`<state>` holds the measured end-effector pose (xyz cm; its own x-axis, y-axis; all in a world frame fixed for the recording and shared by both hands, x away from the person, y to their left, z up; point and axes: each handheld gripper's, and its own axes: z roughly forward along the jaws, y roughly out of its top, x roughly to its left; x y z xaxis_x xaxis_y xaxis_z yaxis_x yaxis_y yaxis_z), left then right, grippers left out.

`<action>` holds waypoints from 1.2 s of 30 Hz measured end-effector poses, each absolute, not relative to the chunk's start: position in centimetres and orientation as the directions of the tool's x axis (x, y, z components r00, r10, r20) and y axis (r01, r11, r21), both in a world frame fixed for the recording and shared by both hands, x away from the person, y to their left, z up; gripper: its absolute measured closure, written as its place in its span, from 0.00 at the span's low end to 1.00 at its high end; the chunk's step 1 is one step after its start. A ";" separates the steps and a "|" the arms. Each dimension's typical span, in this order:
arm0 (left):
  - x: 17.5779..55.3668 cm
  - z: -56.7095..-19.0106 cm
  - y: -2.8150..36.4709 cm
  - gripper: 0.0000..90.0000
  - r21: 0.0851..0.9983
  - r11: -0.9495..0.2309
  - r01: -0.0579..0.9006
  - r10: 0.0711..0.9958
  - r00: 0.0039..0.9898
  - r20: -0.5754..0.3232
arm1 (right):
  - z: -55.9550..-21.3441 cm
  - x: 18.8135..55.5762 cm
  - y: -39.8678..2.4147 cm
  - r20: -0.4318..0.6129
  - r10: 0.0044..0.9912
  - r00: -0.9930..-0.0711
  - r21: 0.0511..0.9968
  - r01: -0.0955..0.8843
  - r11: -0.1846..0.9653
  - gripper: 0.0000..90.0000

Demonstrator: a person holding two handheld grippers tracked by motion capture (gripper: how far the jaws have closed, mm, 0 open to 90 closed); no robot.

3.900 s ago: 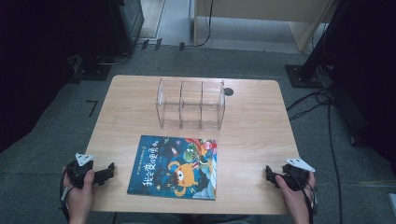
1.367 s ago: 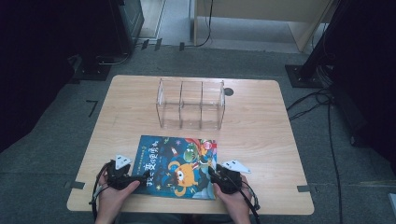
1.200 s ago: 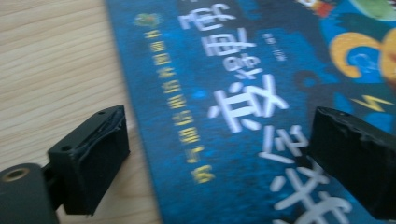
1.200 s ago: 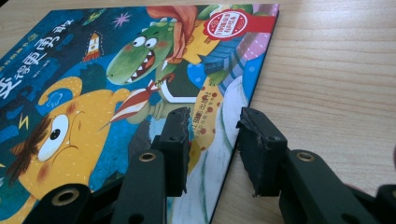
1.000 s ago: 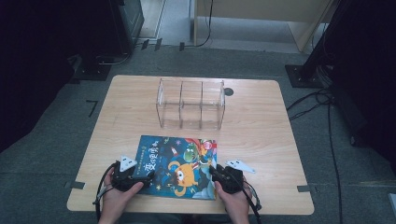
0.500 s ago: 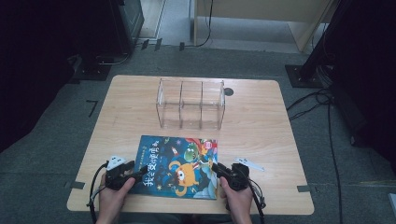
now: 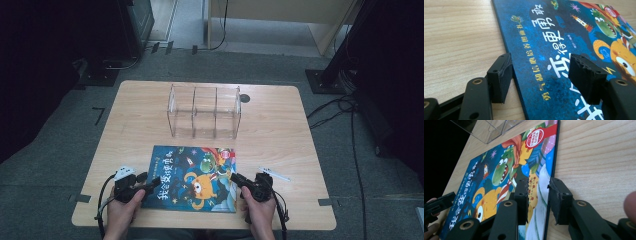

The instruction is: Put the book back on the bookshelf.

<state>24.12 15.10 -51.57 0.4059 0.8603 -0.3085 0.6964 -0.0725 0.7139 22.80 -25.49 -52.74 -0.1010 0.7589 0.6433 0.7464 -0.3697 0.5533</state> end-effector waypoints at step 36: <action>24.8 -51.4 16.0 0.61 0.691 0.016 0.722 0.738 0.458 -0.495 | -51.4 22.8 -25.8 0.567 0.805 -0.171 0.685 0.641 -0.346 0.86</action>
